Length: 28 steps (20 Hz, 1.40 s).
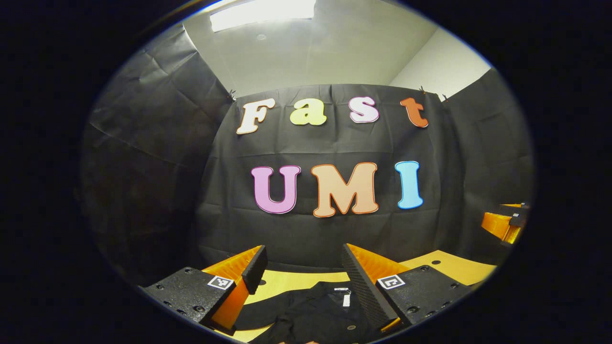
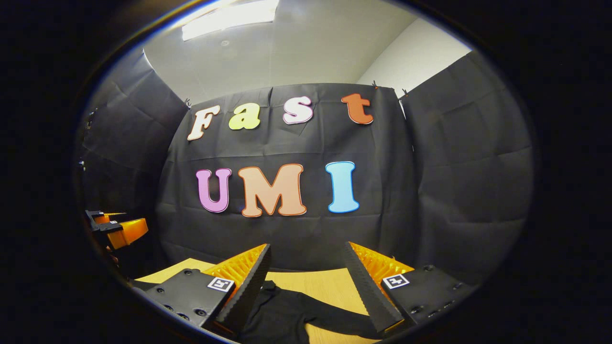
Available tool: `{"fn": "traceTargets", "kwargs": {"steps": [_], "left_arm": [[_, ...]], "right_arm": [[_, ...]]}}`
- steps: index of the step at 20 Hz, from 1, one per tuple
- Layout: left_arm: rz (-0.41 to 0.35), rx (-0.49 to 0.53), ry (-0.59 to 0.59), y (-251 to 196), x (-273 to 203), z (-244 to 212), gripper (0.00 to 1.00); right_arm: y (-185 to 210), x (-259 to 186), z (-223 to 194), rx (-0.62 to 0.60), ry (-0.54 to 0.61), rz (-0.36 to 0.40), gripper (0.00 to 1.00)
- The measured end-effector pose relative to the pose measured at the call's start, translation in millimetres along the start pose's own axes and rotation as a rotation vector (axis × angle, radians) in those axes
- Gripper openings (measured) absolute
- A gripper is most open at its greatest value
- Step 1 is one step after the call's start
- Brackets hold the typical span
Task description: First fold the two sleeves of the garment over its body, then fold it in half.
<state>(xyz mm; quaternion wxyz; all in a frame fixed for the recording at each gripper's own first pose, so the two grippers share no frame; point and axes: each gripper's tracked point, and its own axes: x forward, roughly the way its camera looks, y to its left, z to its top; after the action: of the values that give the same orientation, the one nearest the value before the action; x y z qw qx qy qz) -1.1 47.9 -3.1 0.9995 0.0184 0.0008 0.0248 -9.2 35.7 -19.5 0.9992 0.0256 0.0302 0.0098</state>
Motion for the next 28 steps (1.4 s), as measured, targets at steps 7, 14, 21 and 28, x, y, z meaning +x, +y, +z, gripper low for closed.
{"fn": "traceTargets", "kwargs": {"steps": [7,14,21,28], "left_arm": [[-0.002,-0.014,0.005,2,2,-2,0.92],[0.014,-0.015,0.015,6,6,-6,0.92],[0.02,-0.009,0.019,0,9,-6,0.92],[0.036,0.0,0.034,-10,9,-12,0.92]], "right_arm": [[3,7,4,-0.036,-0.007,0.011,0.93],[-3,16,5,-0.077,-0.003,0.024,0.93],[-40,28,4,-0.163,-0.011,-0.013,0.98],[-110,45,-31,-0.204,0.087,-0.056,0.98]]}}
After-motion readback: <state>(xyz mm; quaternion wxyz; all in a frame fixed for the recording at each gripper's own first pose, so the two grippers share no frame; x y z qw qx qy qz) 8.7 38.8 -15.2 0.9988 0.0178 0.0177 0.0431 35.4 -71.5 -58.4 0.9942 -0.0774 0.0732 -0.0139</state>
